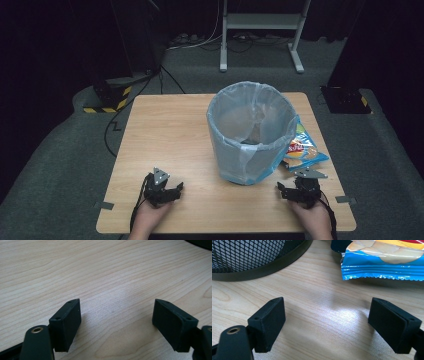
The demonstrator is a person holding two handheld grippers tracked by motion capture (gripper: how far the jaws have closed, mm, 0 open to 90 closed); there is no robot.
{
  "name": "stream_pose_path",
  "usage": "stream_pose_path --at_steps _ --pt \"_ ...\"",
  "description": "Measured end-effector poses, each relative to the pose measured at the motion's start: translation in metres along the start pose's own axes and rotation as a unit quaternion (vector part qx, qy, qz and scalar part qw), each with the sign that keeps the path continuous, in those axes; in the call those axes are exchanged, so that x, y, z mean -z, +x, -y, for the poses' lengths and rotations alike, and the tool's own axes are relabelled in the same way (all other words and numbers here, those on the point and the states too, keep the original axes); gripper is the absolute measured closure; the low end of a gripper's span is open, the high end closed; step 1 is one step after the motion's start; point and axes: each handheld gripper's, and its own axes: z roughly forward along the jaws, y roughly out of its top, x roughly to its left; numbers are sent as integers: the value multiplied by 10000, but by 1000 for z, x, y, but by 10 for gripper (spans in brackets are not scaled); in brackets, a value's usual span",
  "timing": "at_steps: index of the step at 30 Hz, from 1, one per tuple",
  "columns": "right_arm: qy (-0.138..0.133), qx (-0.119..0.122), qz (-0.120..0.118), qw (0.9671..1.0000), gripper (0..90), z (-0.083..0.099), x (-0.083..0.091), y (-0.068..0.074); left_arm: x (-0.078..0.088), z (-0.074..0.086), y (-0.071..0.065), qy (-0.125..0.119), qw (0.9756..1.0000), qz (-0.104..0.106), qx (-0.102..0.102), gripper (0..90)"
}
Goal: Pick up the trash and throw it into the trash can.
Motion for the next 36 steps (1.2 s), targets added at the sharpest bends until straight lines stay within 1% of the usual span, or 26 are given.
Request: stream_pose_path --at_steps 2,3,4,5,7,8,13,14,23,25,26,27,28,29,30,31,32,33,34,35,36 --pt "2 -25 13 10000 140 0 0 0 0 0 0 4 10000 3 -3 232" --pt "4 -35 18 10000 140 -1 -1 0 1 0 1 86 9999 2 -110 232" --pt "4 -35 18 10000 140 -1 -1 0 1 0 1 86 9999 2 -110 234" --pt "12 -46 22 10000 140 -1 -1 1 1 0 0 30 10000 5 -54 234" --pt "2 -32 22 10000 140 -1 -1 0 1 0 1 97 9999 1 -126 234" --pt "7 -55 30 10000 140 -2 -2 0 1 0 0 25 10000 11 -50 235" --pt "6 -70 14 10000 140 -2 -2 0 1 0 0 -8 10000 25 -31 237" --pt "6 -70 13 10000 140 -2 -2 0 0 1 -1 -22 10000 30 2 237" --pt "7 -41 18 10000 141 -2 -1 0 1 0 0 -9 10000 34 -21 236" --pt "-3 -16 -9 10000 152 -1 -1 -1 1 0 0 12 10000 37 -33 234" --pt "-23 14 -20 10000 202 -1 0 0 0 0 -1 -13 10000 49 8 234" --pt "-132 101 -47 9999 236 1 3 0 0 0 -1 -14 10000 53 18 234" --pt "-467 261 66 9985 252 4 9 2 0 0 -1 -8 10000 46 -2 235" --pt "-803 292 51 9963 270 4 19 4 0 0 -1 -64 10000 40 51 235" --pt "-803 292 51 9963 270 4 19 4 0 0 -1 -62 10000 32 26 235" --pt "-1086 383 103 9933 284 -1 28 6 -1 0 -2 -65 10000 36 59 235" --pt "-1176 446 153 9919 295 -5 31 6 0 0 0 32 10000 35 -55 235" --pt "-1248 479 193 9908 298 -9 33 5 1 0 0 52 10000 31 -62 235" --pt "-1248 479 193 9908 298 -9 33 5 1 0 0 52 10000 31 -62 235" --pt "-1296 498 269 9899 304 -20 34 2 0 0 0 10 10000 43 -21 235" --pt "-1280 541 327 9898 308 -25 33 1 0 0 0 8 10000 47 -10 235"
